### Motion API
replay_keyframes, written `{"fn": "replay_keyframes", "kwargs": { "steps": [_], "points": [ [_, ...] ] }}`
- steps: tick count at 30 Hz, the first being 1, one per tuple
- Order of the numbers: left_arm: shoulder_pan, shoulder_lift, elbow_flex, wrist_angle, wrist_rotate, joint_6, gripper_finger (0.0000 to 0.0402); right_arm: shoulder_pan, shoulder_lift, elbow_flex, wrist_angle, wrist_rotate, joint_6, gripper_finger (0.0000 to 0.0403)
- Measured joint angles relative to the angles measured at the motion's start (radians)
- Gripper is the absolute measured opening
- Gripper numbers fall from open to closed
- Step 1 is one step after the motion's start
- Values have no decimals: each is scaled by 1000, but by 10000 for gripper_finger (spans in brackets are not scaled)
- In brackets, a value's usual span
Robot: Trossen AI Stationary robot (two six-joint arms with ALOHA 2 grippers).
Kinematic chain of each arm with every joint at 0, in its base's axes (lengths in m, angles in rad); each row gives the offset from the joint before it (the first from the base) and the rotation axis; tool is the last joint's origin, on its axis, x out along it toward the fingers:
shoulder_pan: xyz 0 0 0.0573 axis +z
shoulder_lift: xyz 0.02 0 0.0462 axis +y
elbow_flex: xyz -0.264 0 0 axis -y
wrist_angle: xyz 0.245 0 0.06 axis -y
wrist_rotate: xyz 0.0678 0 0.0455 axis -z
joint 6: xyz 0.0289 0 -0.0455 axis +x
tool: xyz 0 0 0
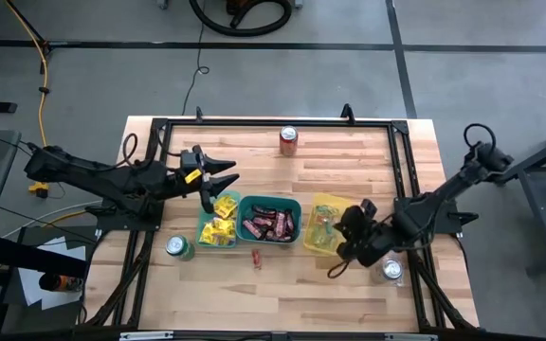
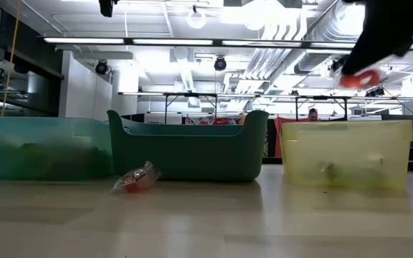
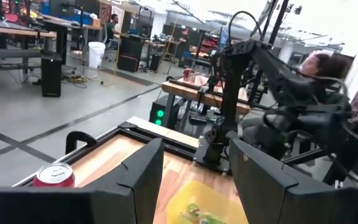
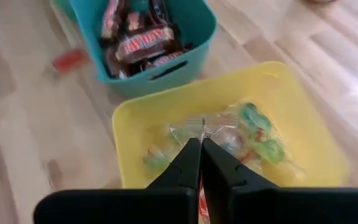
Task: Sort candy
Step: Put the red gummy into the yellow bin
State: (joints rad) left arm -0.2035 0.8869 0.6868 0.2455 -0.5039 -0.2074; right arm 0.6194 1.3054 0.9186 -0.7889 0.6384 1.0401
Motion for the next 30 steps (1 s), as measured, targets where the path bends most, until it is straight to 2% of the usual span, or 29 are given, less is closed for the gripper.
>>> {"fn": "replay_keyframes", "kwargs": {
  "steps": [4,7,9,12,18,22,27,30],
  "points": [
    [0,20,0,0,-13,-1,170,-56,-49,-153,206,-2,3,9],
    [0,36,0,14,-17,-32,170,-102,-60,-213,300,-47,-26,36],
    [0,52,0,36,-42,-55,170,-121,-59,-229,316,-92,-86,66],
    [-3,83,17,47,-81,-56,170,-137,-60,-221,318,-101,-156,122],
    [-30,182,132,30,-113,2,170,-148,-80,-147,293,-124,-354,227],
    [-73,298,304,-159,-95,126,170,-142,-106,-91,293,-108,-417,256],
    [-137,473,611,-646,25,211,180,-113,-175,-44,275,-58,-449,259],
    [-183,579,757,-876,118,252,190,-90,-227,-31,250,-19,-436,259]
  ]
}}
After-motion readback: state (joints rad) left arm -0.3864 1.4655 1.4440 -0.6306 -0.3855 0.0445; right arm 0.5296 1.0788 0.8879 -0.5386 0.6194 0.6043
